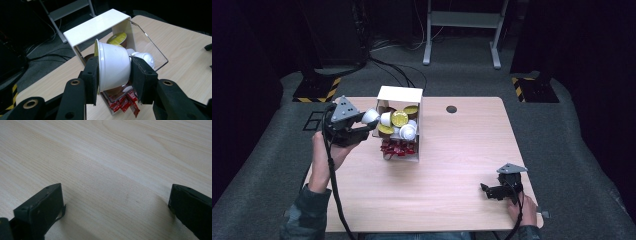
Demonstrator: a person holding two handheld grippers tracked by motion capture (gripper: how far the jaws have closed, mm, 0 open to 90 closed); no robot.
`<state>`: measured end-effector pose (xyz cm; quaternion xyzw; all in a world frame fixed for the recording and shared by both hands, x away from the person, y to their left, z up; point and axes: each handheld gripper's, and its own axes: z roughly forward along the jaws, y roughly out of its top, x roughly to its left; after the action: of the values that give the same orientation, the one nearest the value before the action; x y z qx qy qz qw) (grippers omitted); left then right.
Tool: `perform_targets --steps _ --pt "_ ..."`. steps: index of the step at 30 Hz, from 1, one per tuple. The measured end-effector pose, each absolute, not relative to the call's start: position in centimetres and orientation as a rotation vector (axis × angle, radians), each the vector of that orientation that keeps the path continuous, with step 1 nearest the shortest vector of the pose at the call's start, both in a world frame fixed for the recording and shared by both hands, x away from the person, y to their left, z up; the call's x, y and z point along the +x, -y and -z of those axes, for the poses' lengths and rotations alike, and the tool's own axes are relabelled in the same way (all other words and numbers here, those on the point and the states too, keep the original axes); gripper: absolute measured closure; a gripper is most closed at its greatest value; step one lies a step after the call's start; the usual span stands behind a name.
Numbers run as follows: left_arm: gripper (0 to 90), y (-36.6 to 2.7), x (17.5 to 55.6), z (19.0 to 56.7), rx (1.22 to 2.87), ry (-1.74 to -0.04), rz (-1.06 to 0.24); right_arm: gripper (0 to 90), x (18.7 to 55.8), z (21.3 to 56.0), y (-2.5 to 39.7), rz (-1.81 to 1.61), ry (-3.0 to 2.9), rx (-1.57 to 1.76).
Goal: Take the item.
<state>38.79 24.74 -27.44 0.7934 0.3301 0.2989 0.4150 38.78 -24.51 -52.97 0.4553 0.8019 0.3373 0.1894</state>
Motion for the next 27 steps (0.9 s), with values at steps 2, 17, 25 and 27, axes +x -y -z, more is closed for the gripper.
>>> perform_targets --steps 2,17,25,27 --pt "59.3 -25.1 38.7 27.4 1.981 -0.841 -0.753 0.0 38.8 53.0 24.5 -0.948 -2.254 1.280" --pt "59.3 -28.5 38.0 29.1 1.931 -0.902 -0.768 0.0 38.8 53.0 24.5 -0.949 -2.254 1.281" --pt "59.3 -29.9 37.4 30.1 1.903 -0.934 -0.785 0.0 38.8 53.0 24.5 -0.949 -2.254 1.280" --pt "59.3 -30.1 37.4 30.3 1.910 -0.946 -0.782 0.0 38.8 53.0 24.5 -0.949 -2.254 1.281"
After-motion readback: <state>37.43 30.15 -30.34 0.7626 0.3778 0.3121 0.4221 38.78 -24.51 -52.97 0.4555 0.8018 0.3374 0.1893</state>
